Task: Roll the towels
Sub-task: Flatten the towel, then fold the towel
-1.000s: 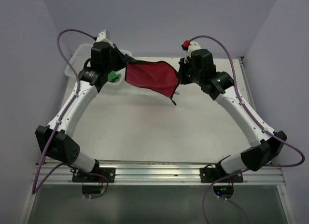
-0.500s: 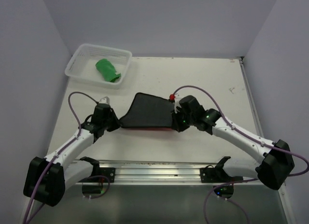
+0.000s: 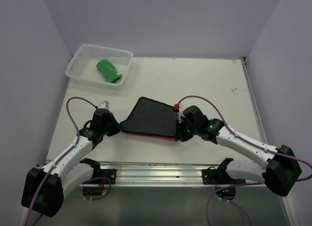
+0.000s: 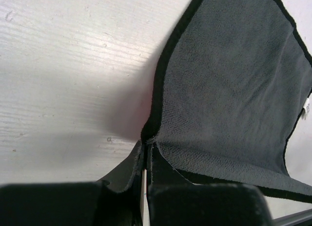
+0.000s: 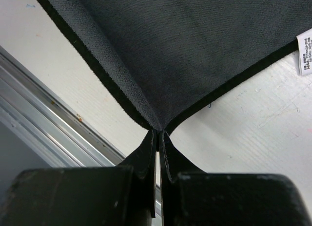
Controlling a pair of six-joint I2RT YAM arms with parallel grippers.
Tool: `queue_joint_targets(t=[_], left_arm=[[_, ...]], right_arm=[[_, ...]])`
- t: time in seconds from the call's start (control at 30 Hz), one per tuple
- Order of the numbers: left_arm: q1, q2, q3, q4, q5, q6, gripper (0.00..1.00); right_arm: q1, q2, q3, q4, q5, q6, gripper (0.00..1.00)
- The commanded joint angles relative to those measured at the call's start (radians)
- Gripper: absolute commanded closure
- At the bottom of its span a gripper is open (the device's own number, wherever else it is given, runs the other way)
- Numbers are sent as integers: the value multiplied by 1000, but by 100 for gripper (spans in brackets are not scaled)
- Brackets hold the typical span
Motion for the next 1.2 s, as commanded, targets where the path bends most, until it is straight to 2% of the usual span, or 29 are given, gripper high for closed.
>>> queue_joint_targets(t=[0.0, 0.53, 0.83, 1.0, 1.17], left_arm=[[7, 12, 38, 30, -52, 26, 100], [7, -23, 32, -16, -69, 3, 100], [7, -109, -14, -62, -60, -54, 100], [7, -162, 13, -111, -102, -62, 100], [7, -95, 78, -65, -113, -62, 100]], right_arm=[[-6, 5, 15, 3, 6, 6, 100], [8, -51, -59, 1, -19, 43, 100], [76, -130, -111, -11, -13, 86, 100], [82, -154, -105, -28, -5, 92, 100], [82, -140, -64, -32, 87, 111, 100]])
